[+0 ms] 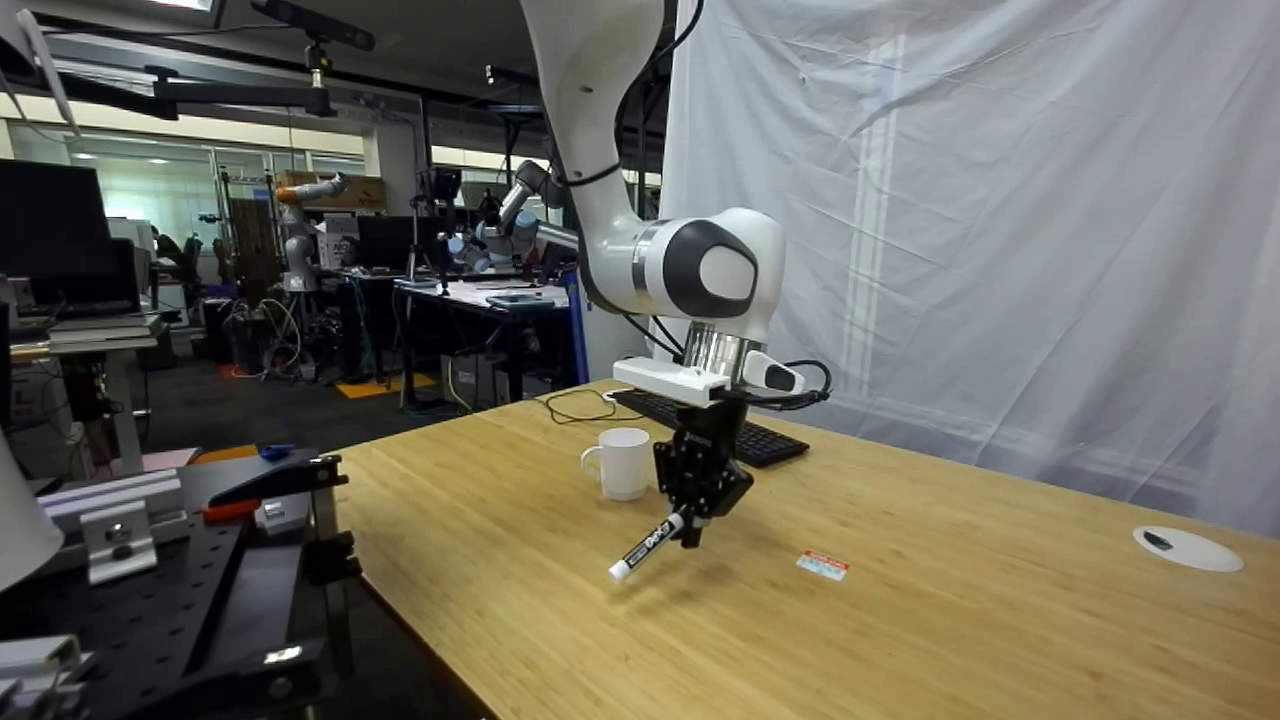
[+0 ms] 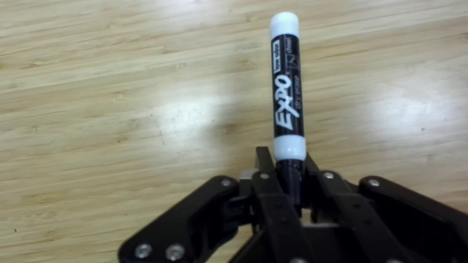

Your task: Put the marker on the desk

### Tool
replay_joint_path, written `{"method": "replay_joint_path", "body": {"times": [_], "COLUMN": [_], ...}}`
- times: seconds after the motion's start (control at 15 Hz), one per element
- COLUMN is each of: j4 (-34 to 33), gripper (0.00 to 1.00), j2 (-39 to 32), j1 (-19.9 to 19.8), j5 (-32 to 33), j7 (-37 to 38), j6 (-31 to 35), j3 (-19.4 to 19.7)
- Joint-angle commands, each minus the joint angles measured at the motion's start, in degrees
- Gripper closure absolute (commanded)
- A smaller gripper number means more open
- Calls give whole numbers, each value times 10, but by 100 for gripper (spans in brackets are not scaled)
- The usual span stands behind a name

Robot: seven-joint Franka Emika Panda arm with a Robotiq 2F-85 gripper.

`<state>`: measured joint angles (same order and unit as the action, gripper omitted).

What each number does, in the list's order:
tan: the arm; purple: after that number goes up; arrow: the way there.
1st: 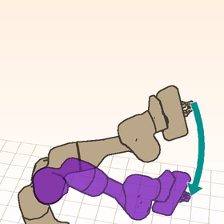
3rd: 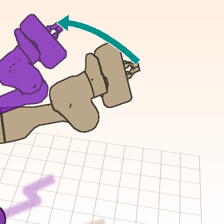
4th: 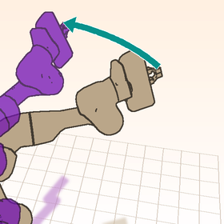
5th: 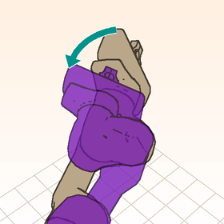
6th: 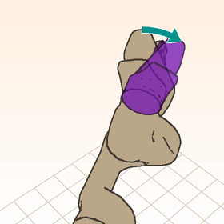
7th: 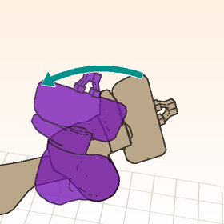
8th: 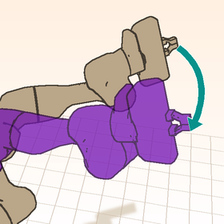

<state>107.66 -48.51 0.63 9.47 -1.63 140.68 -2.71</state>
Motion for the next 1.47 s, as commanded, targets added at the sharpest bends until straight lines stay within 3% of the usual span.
{"method": "replay_joint_path", "body": {"times": [0.0,0.47,0.53,0.6,1.07,1.2,1.4], "j4": [-27,-42,-44,-45,-52,-43,-15], "gripper": [95,95,71,55,7,0,0], "j2": [-12,-25,-26,-26,-26,-6,45], "j1": [19,31,33,35,43,55,71], "j5": [-13,-15,-15,-15,-14,-18,-21], "j7": [9,24,28,32,49,79,123], "j6": [-21,-19,-21,-21,-24,-42,-63], "j3": [11,12,13,14,18,25,28]}}
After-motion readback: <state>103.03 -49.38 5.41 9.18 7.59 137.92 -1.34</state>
